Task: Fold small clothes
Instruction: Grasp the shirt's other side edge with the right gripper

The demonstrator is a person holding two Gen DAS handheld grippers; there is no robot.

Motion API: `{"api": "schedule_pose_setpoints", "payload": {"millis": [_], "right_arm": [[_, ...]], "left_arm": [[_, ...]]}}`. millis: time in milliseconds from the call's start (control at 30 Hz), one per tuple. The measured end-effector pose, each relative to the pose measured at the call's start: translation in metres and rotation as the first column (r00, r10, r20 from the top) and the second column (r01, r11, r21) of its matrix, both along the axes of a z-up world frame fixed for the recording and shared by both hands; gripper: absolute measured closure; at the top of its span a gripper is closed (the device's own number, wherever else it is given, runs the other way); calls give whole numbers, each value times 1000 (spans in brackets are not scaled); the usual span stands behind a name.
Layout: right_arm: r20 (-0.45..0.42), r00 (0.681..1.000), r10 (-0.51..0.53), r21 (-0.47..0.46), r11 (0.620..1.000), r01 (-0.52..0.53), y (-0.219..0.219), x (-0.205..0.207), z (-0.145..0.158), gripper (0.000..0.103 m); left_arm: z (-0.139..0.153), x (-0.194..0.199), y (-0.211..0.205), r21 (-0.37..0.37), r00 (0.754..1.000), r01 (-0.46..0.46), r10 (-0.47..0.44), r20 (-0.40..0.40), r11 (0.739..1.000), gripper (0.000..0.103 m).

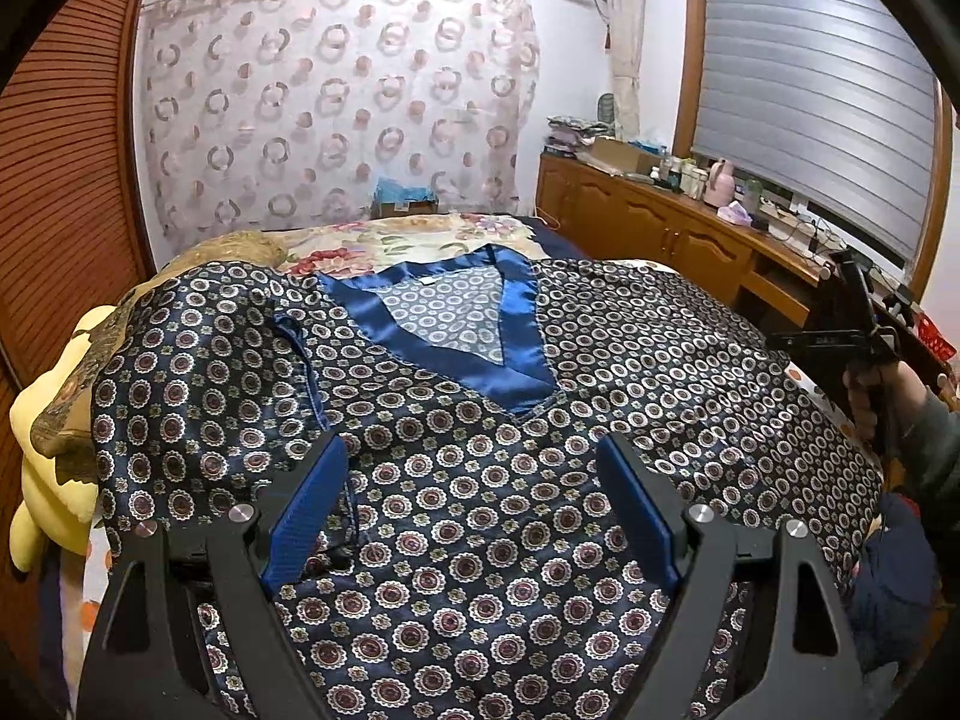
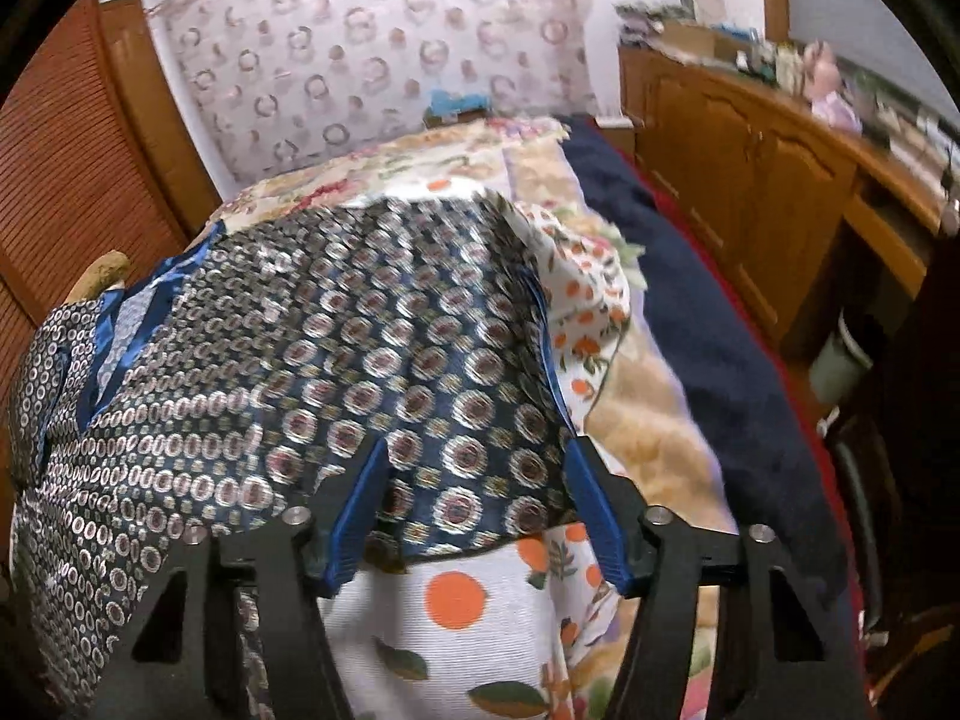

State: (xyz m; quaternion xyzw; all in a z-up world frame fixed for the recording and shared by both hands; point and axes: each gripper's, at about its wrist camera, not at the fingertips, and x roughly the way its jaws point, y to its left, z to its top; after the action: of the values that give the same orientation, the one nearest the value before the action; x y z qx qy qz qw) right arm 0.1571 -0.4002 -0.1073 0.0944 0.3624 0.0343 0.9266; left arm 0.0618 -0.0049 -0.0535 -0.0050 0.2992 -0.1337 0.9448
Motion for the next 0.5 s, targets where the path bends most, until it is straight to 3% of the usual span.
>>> {"api": "schedule_pose_setpoints", "payload": {"millis": [100, 167, 300, 500], "right_arm": [[-25, 1000, 8, 47, 999, -6, -7, 1, -6, 54], [-20, 1000, 25, 74, 997, -23, -14, 1, -5, 71], [-5, 1000, 5, -32, 999, -5, -9, 8, 8, 96], [52, 999, 17, -176, 984, -8, 22, 7, 33, 100]], "left_arm": [[0, 0, -3, 5, 1000, 8, -8, -3, 1000, 18], [-2, 0, -4, 7, 1000, 12, -12, -8, 1000, 18], [-4, 2, -4, -1, 1000, 11, -11, -19, 1000, 18], [-6, 3, 0, -3, 1000, 7, -7, -25, 1000, 18]]}}
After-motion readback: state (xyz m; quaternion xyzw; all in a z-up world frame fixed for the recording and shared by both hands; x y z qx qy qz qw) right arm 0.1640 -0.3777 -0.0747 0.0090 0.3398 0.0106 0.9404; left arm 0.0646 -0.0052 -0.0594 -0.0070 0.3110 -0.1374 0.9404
